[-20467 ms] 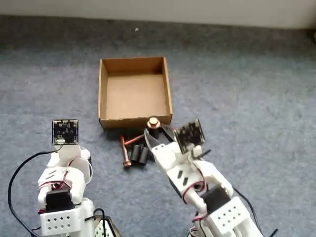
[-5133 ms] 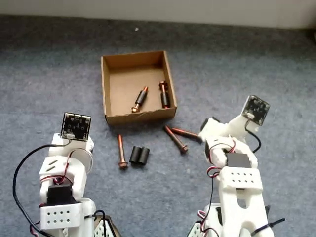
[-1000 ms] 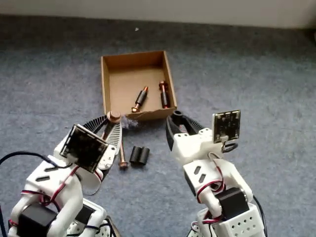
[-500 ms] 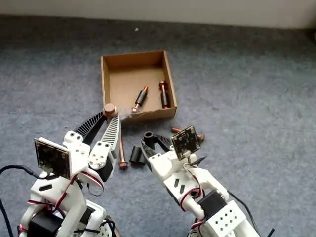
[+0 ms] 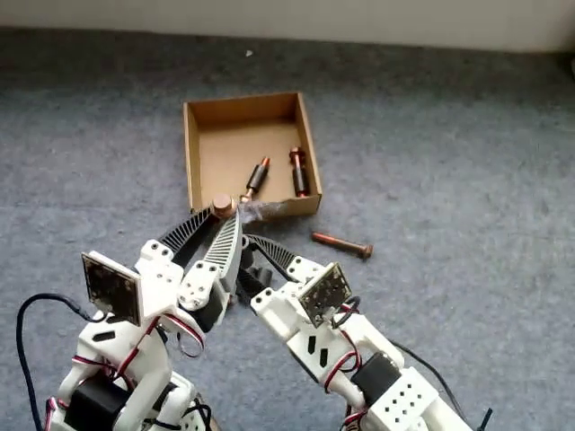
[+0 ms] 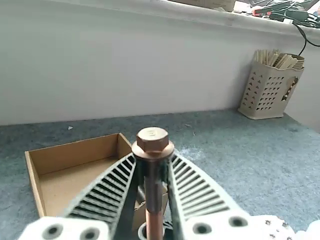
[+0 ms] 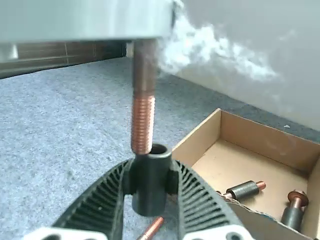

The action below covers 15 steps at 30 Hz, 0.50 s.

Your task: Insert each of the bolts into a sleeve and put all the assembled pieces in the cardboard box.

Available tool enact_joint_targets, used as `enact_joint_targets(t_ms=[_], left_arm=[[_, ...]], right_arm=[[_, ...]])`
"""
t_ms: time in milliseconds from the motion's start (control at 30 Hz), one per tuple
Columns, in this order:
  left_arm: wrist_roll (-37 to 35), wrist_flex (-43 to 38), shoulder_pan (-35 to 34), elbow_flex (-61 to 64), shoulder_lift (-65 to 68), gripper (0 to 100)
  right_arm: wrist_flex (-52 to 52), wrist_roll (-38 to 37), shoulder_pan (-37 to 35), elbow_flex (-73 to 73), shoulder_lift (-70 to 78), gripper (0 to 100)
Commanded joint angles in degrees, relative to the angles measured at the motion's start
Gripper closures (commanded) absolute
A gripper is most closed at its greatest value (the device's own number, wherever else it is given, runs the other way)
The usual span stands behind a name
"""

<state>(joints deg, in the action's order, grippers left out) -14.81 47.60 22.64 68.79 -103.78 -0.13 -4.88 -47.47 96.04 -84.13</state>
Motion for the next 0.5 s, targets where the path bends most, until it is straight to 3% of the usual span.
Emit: enact_joint_targets(t_ms=[0, 300, 467], left_arm=[[-0.4, -1.1, 1.3, -0.2, 0.2, 99], [-0.2, -1.4, 0.8, 1.0, 0.2, 99], [-0.3, -1.4, 0.0, 1.7, 0.2, 99]], right_arm=[[-2.4, -0.4, -0.4, 3.5, -1.0, 99.4], [-1.8, -0.5, -0.7, 4.1, -5.8, 99.4], [8.9, -0.4, -2.3, 4.1, -16.9, 99.4]])
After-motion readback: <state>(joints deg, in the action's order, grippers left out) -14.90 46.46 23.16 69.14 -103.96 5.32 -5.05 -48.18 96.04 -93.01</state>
